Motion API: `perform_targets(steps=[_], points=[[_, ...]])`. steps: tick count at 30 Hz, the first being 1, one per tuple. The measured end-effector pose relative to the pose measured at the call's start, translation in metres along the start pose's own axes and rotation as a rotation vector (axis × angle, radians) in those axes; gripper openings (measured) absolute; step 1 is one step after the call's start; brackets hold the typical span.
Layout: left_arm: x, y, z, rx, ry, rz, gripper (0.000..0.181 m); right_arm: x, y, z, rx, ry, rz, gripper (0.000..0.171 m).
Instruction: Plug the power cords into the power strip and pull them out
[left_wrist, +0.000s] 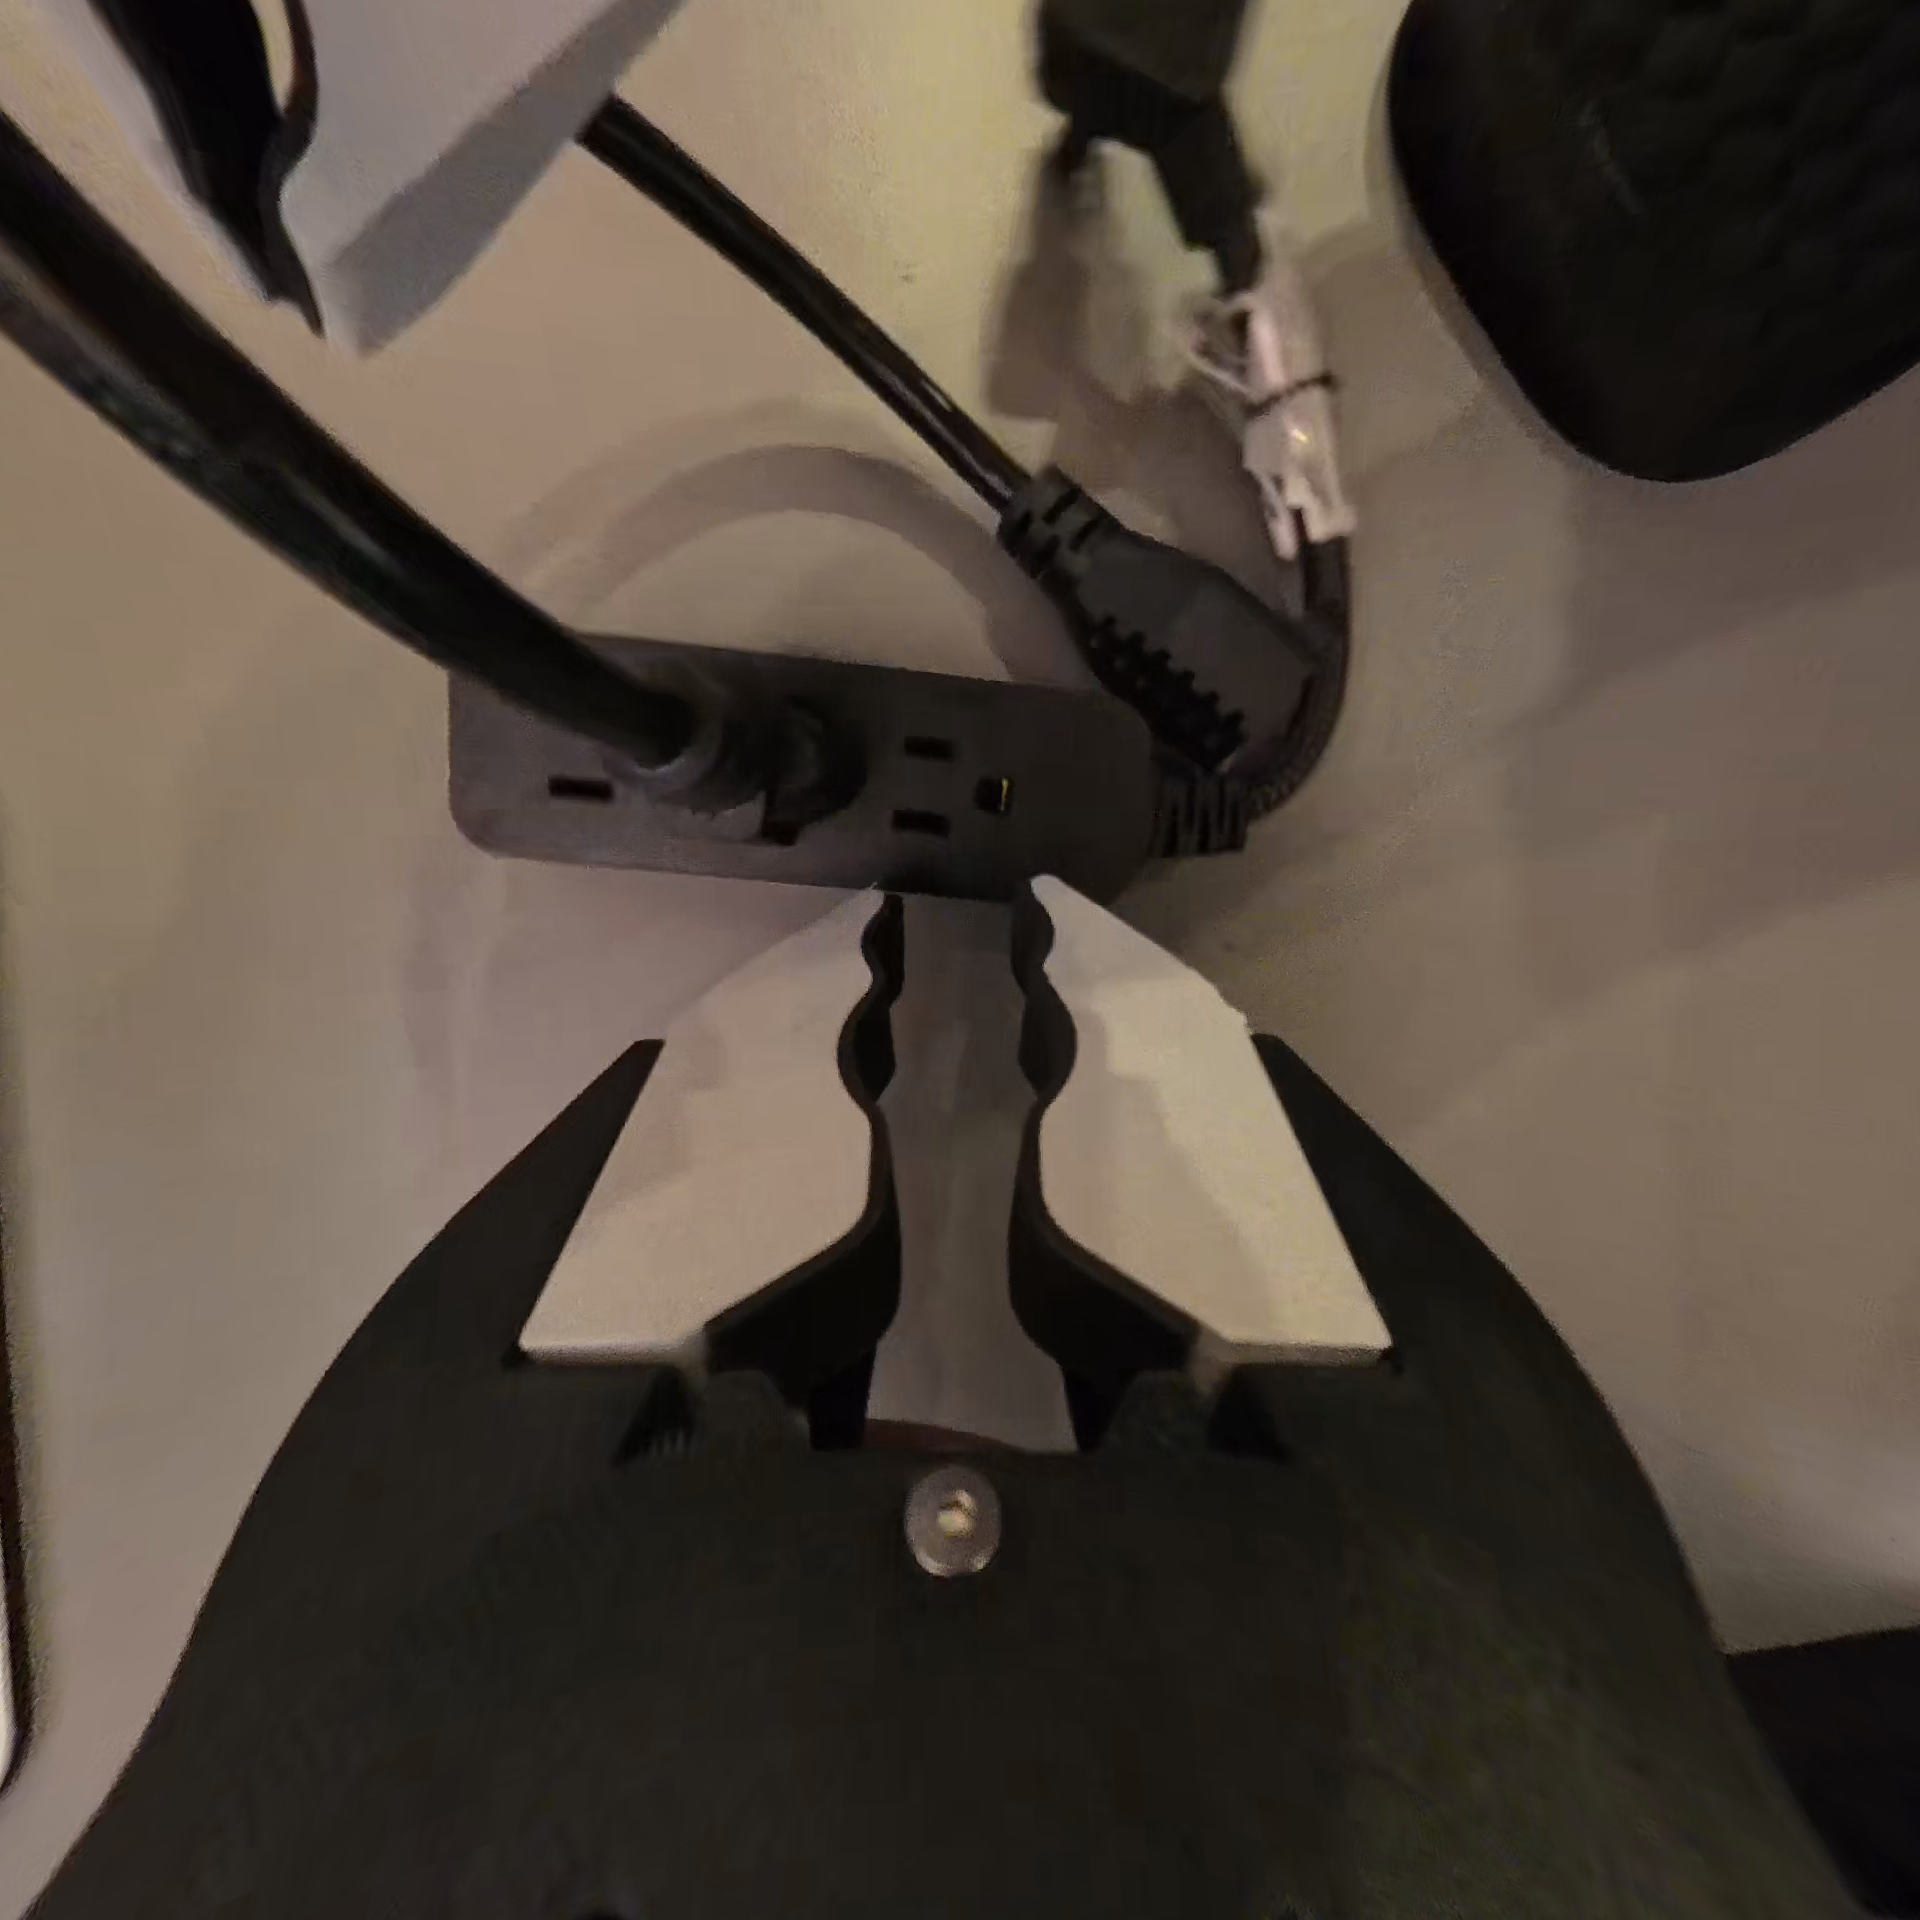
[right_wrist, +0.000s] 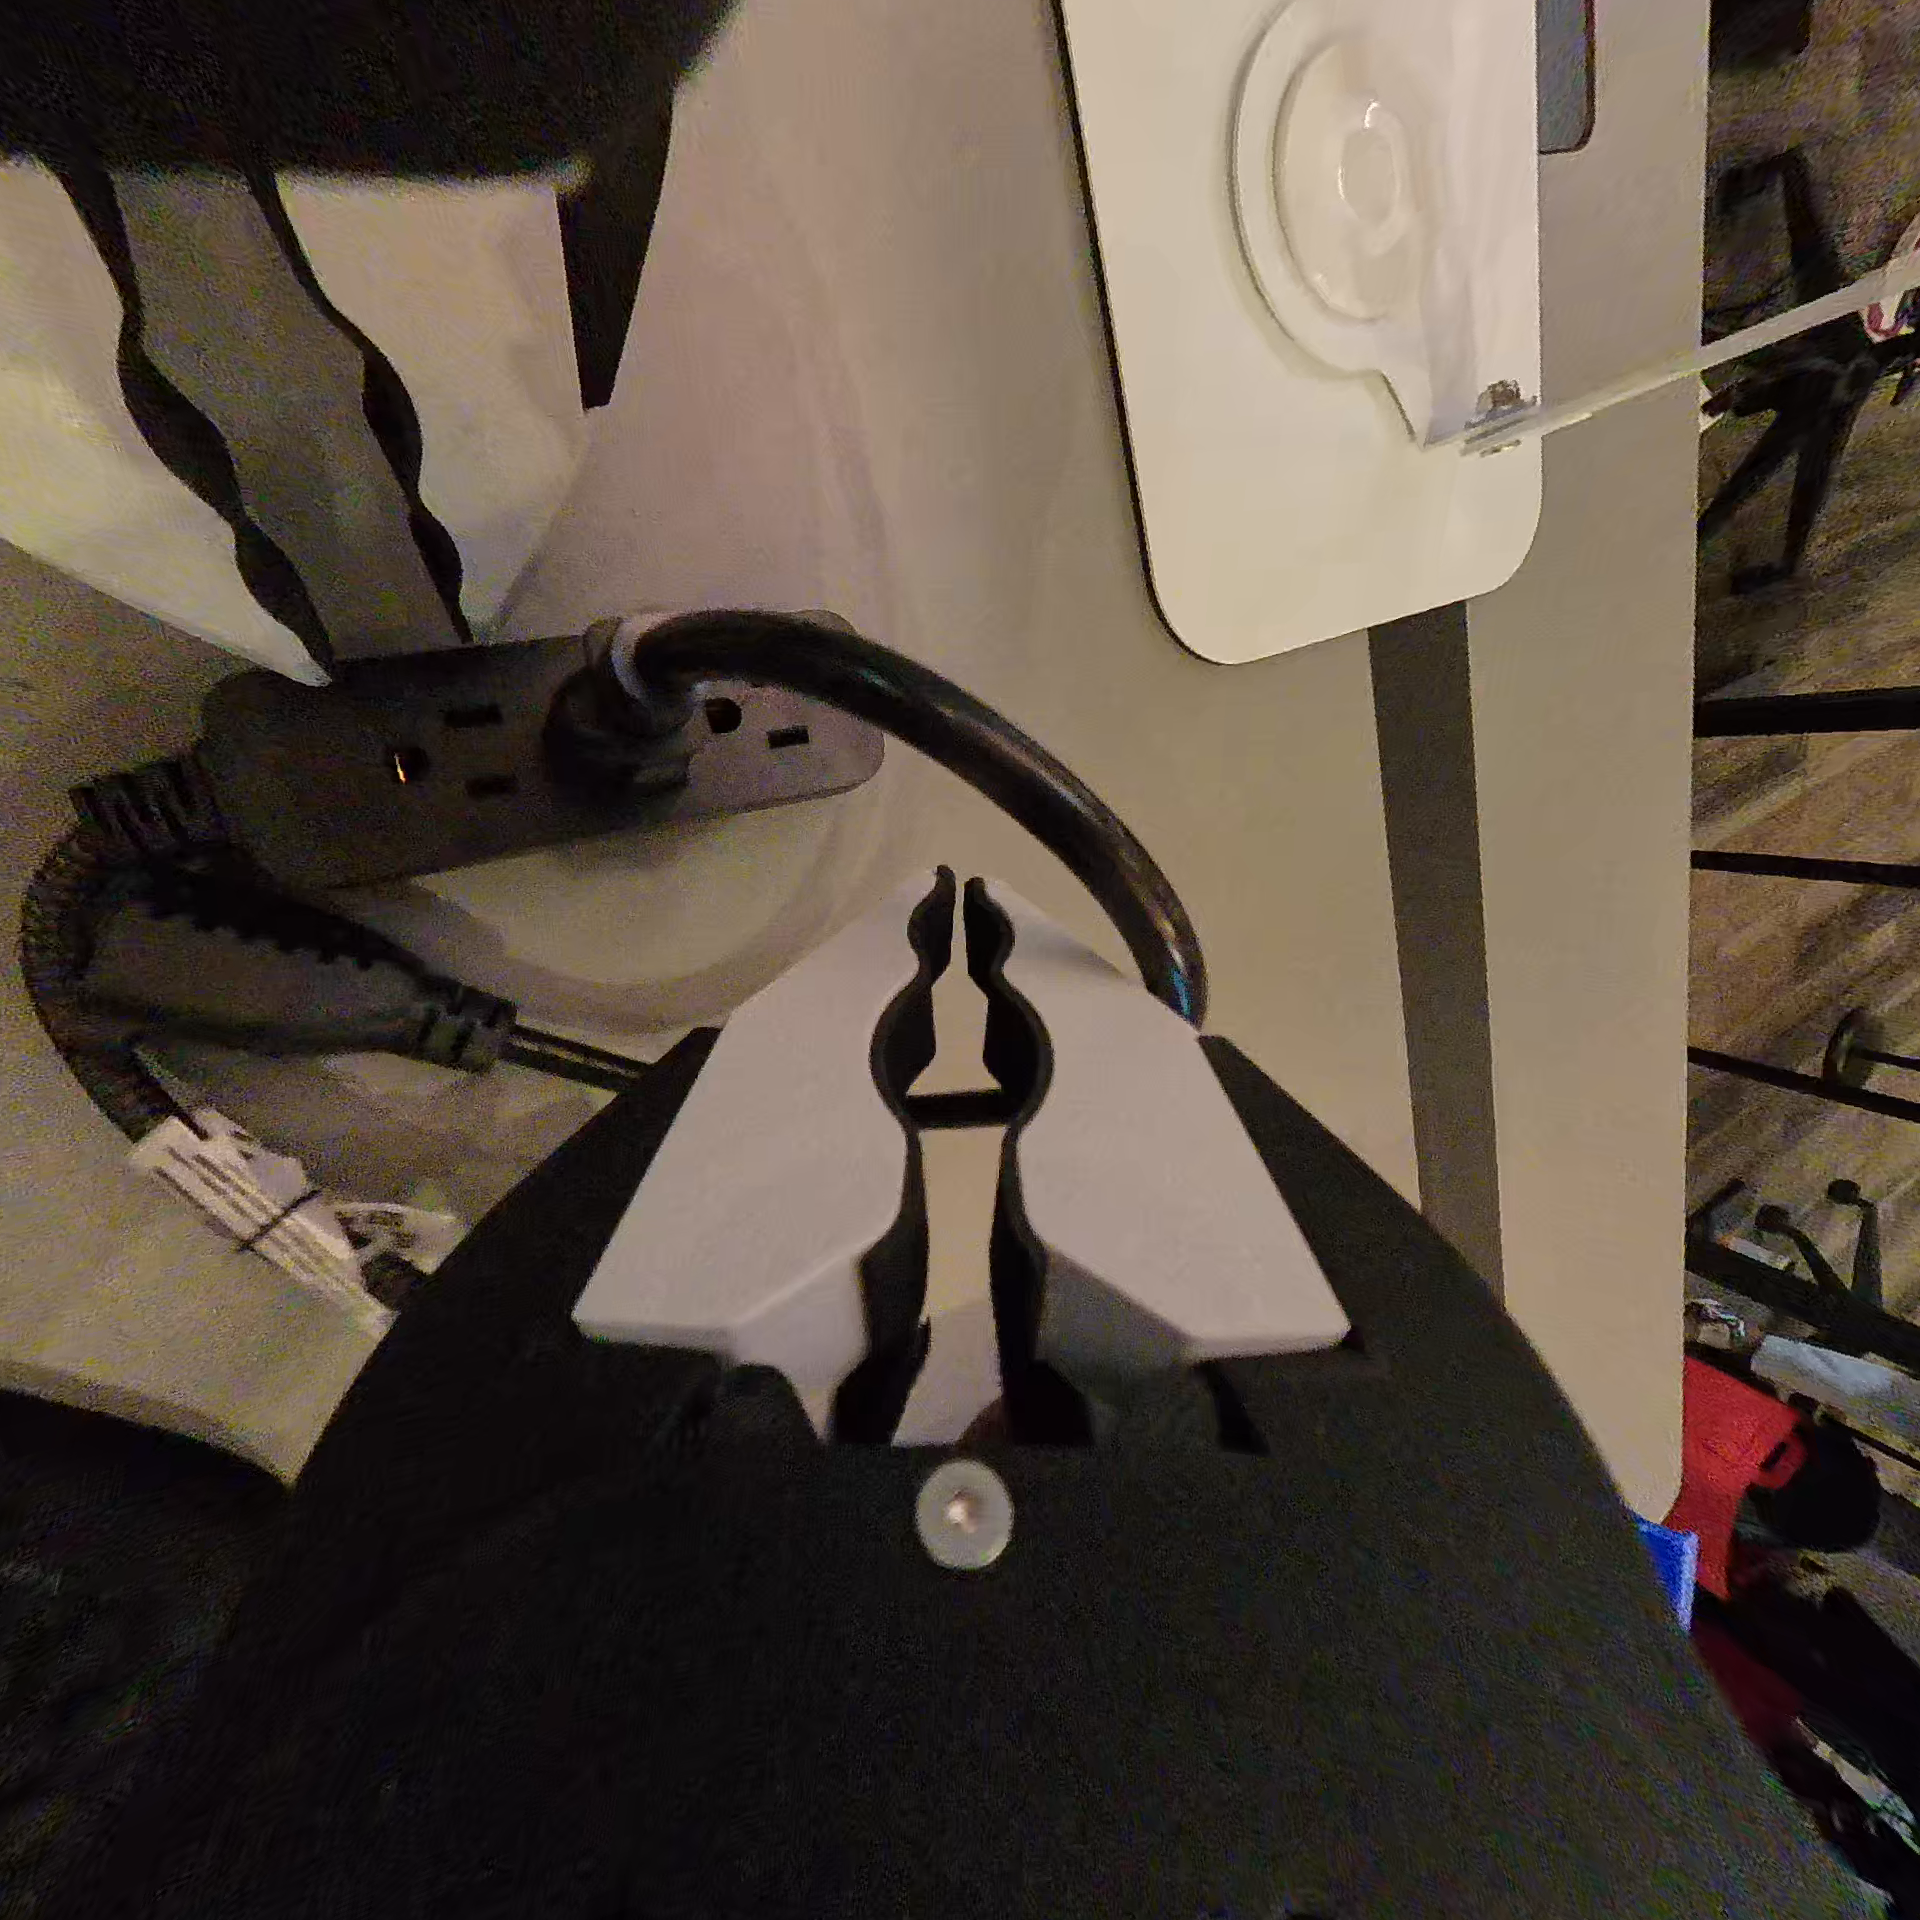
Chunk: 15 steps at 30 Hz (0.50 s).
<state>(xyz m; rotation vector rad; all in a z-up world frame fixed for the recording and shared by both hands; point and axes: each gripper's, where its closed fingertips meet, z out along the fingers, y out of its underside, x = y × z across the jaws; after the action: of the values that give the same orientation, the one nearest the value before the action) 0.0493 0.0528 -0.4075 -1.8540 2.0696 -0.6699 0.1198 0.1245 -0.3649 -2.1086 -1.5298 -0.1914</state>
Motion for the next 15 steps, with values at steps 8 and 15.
perform_targets(steps=[8,15], points=[[-0.003,0.009,0.017,-0.06,-0.009,0.009,0.018,-0.055,0.0,-0.015,0.07,-0.196,0.206,0.019],[-0.037,0.009,-0.007,0.01,-0.156,-0.04,0.023,-0.097,-0.02,-0.006,0.098,-0.174,0.351,0.08]])
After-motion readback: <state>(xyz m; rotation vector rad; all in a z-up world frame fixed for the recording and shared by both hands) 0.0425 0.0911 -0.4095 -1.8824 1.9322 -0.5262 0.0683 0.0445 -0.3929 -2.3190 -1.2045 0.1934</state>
